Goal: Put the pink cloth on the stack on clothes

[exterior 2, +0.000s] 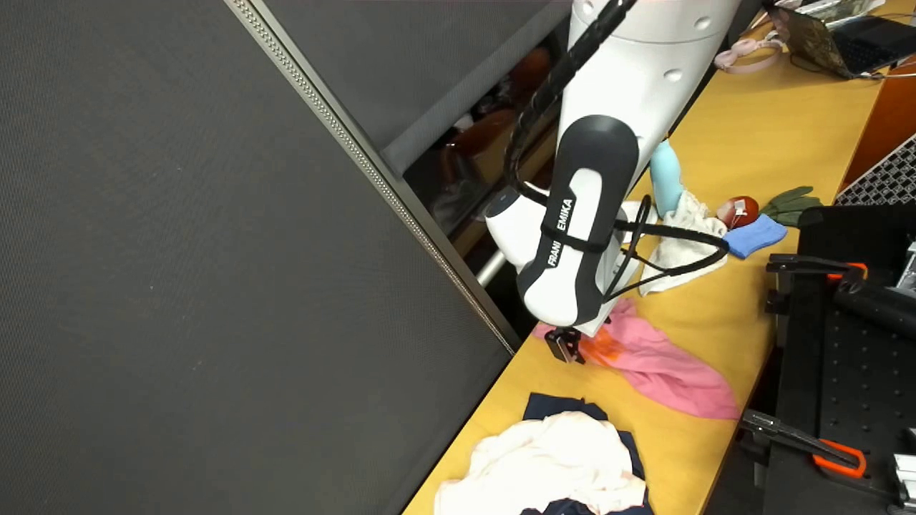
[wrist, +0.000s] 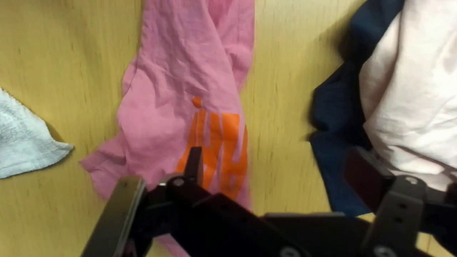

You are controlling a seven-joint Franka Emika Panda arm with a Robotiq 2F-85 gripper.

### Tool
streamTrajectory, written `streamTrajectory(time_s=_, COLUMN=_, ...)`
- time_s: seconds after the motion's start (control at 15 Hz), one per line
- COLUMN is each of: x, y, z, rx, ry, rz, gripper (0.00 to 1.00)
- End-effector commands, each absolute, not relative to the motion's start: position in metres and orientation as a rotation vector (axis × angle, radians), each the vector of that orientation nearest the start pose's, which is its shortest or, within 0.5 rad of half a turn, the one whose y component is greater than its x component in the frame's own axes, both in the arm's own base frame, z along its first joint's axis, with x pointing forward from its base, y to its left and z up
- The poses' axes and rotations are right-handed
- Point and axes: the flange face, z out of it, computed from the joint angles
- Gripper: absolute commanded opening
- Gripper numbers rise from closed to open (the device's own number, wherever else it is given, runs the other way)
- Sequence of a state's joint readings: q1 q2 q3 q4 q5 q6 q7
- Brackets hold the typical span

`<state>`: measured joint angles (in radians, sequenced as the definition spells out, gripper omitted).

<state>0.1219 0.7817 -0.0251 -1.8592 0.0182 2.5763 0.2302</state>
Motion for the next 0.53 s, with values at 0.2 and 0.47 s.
streamTrajectory(time_s=0.2, x=0.6, y=0.054, z=0.046, rx=-3.22, ry=0.256, rz=0.183, gripper=1.0)
streamTrajectory(time_s=0.47, x=0.584, y=0.033, z=0.019, rx=-3.235, ry=0.285, rz=0.273, gripper=1.0)
